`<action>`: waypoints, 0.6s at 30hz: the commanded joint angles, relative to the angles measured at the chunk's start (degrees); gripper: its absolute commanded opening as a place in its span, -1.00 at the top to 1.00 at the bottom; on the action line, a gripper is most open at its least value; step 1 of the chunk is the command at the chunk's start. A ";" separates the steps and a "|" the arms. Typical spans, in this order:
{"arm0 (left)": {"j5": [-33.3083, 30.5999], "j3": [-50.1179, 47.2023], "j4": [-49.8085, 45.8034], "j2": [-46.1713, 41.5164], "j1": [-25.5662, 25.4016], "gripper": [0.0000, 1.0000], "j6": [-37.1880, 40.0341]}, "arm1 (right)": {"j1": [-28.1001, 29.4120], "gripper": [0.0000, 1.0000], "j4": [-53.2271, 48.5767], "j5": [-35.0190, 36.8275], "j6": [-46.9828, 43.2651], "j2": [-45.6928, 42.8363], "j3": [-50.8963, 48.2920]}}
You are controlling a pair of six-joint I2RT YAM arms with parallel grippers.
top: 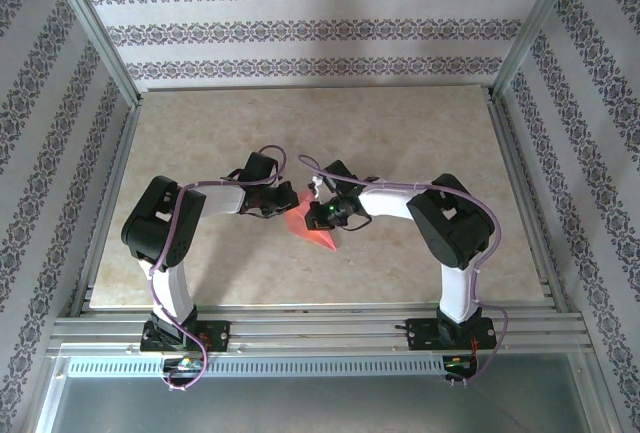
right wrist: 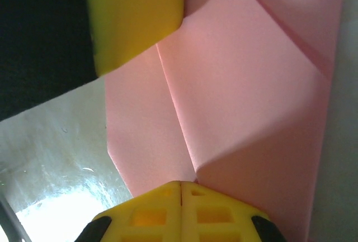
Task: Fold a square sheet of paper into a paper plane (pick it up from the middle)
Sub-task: Fourth fold the wing at the center of the table.
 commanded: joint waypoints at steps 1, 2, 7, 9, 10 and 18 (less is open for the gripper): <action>-5.44 -0.63 -7.45 3.48 -0.08 0.86 1.70 | -0.58 1.00 -0.56 -1.78 0.51 -1.15 -5.56; -5.56 -0.58 -7.67 3.70 0.00 0.86 1.78 | -0.60 1.00 -0.07 -2.17 0.45 -1.85 -6.51; -5.83 -0.36 -8.07 4.16 -0.05 0.86 1.79 | -1.14 1.00 2.45 -3.86 0.43 -6.43 -10.79; -5.88 -0.31 -8.19 4.23 -0.05 0.86 1.96 | -1.53 1.00 3.08 -3.96 0.55 -7.93 -12.02; -5.87 -0.16 -8.28 4.25 -0.06 0.86 2.05 | -1.72 1.00 3.28 -3.94 0.63 -8.61 -12.54; -3.22 1.64 -8.35 3.41 -0.10 0.83 2.75 | -3.72 1.00 6.05 -3.31 1.10 -15.94 -16.49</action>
